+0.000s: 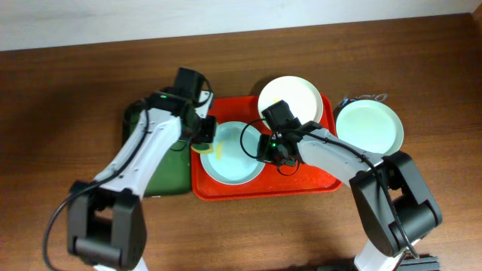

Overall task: Clean dirty plates on tray and stack at the side
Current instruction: 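Lift the sponge with the left gripper onto the held plate, then scrub the light-green plate with the sponge while the right gripper holds it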

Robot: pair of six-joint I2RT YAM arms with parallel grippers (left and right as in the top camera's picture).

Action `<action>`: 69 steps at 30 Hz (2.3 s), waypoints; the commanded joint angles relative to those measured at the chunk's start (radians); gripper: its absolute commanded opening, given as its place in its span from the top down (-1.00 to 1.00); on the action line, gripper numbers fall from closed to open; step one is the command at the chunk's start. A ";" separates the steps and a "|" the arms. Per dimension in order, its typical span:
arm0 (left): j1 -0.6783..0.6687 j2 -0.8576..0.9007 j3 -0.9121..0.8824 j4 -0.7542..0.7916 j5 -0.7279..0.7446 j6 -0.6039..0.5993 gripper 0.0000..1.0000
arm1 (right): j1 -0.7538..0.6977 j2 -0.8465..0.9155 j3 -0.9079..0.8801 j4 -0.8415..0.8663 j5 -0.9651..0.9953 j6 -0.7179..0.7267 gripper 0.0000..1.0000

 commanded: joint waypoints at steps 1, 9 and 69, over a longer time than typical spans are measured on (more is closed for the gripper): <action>-0.038 0.065 -0.004 0.022 0.021 -0.013 1.00 | 0.006 0.012 -0.004 0.003 -0.005 0.014 0.92; -0.050 0.181 -0.005 0.072 0.018 -0.013 1.00 | 0.006 0.012 -0.004 0.003 -0.005 0.014 0.92; -0.059 0.186 -0.094 0.286 0.190 -0.087 1.00 | 0.007 0.012 -0.004 0.003 0.006 0.002 0.92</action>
